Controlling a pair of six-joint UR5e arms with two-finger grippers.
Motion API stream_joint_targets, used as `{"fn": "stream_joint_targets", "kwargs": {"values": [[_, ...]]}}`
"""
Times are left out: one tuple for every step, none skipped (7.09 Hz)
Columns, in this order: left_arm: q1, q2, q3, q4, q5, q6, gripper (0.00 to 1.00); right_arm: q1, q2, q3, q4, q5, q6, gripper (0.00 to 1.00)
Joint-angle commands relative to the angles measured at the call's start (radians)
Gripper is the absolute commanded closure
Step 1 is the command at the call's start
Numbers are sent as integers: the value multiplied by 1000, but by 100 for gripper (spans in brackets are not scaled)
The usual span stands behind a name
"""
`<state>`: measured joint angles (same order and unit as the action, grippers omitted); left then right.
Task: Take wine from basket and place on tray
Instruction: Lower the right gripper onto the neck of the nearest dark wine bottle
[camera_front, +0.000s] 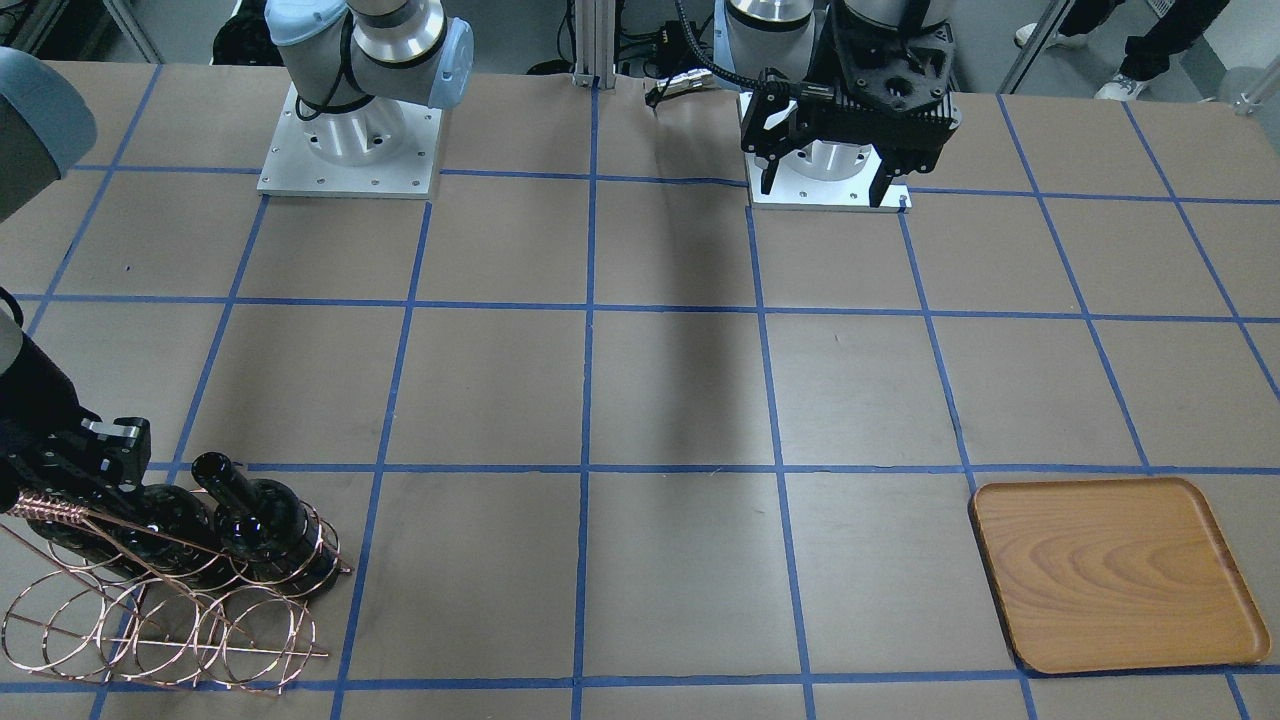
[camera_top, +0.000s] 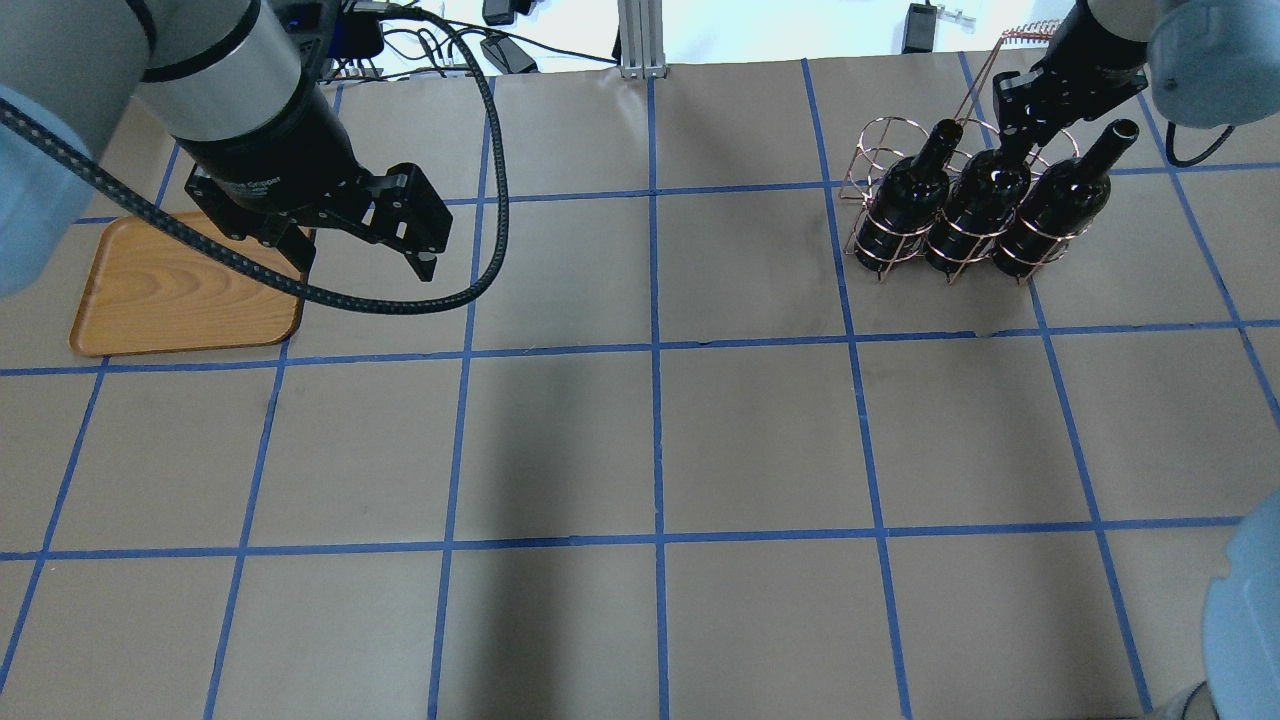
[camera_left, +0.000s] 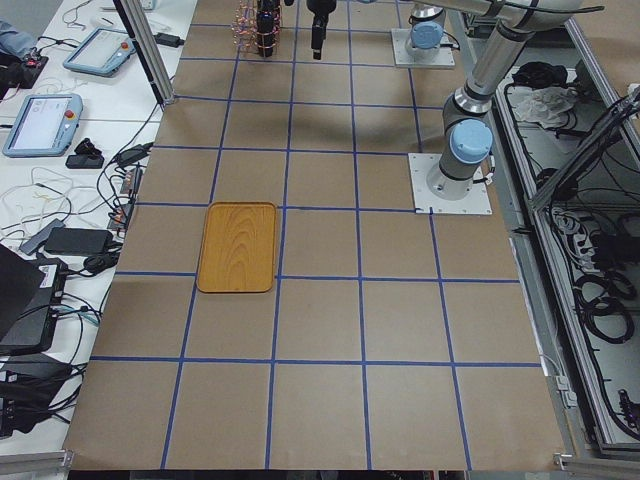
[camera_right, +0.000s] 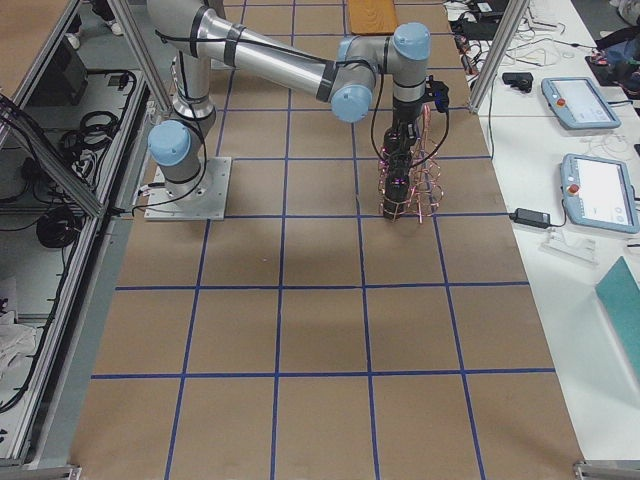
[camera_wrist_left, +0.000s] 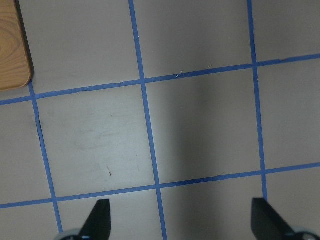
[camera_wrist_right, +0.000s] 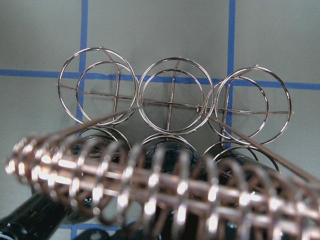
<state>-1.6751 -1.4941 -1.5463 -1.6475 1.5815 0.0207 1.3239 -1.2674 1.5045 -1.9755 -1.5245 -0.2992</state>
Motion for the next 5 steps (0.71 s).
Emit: {"fn": "stream_joint_targets", "kwargs": {"values": [[0,0,0,0,0,2,0,0,0,-1,3,1,32,86],[0,0,0,0,0,2,0,0,-1,-4,10,0,32,100],[0,0,0,0,0,1,0,1,-6,-13,26,0,31,100],[0,0,0,0,0,4,0,1,-9,-29,38,0,31,100],[0,0,0,0,0,2,0,5,-10,-58,79,0,29,100]]}}
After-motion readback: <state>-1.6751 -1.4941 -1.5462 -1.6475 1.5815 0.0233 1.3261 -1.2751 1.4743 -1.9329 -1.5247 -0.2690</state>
